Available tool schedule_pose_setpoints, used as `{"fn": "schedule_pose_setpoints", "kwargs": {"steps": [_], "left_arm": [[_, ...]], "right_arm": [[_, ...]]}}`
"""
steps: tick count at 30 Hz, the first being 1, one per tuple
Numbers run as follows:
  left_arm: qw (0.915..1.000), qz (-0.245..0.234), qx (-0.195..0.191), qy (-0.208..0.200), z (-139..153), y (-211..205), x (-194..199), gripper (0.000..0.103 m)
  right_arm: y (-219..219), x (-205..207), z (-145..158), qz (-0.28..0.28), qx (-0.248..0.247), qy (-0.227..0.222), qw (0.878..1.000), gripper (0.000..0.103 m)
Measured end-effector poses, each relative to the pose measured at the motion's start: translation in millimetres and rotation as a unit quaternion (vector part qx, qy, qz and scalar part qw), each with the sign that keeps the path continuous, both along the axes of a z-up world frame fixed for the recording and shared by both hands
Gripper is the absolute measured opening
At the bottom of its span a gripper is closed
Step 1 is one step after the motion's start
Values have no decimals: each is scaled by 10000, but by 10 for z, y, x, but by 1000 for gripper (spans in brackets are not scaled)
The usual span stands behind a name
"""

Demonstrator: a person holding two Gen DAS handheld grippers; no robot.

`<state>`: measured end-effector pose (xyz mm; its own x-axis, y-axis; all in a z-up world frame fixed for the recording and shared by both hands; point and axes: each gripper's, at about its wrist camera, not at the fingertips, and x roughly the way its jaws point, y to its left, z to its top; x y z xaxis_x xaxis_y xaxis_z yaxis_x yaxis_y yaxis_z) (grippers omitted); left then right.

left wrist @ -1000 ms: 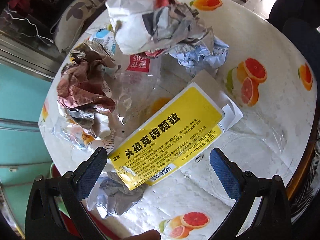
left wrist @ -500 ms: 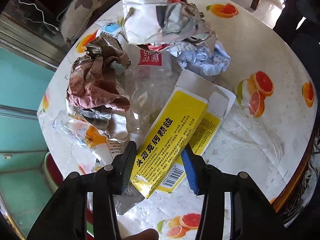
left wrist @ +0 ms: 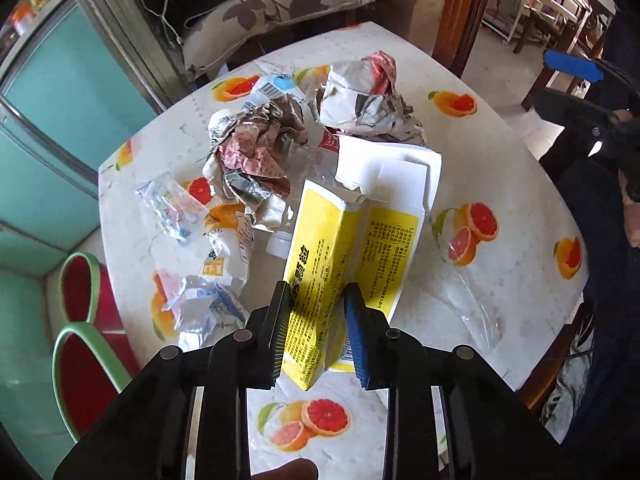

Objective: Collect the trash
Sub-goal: 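Grasp the yellow medicine box with the left tool, then grasp the crumpled paper wad with the right tool while the left tool lifts the box toward the bucket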

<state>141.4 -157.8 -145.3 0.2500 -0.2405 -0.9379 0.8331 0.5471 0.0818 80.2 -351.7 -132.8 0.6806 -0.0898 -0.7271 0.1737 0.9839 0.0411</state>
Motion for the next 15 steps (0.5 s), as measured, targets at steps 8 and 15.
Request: {"fn": "schedule_pose_setpoints", "kwargs": {"steps": [8,15], "left_arm": [[9919,1013,-726,-246,343,488,-35,25],[9754,1816,-1173,-422,525,968,-155,26]], "right_arm": [[318,434,-58,704,-333,-38,9970,102],[616,811,-288,1170,-1151,4,9864,102]]}}
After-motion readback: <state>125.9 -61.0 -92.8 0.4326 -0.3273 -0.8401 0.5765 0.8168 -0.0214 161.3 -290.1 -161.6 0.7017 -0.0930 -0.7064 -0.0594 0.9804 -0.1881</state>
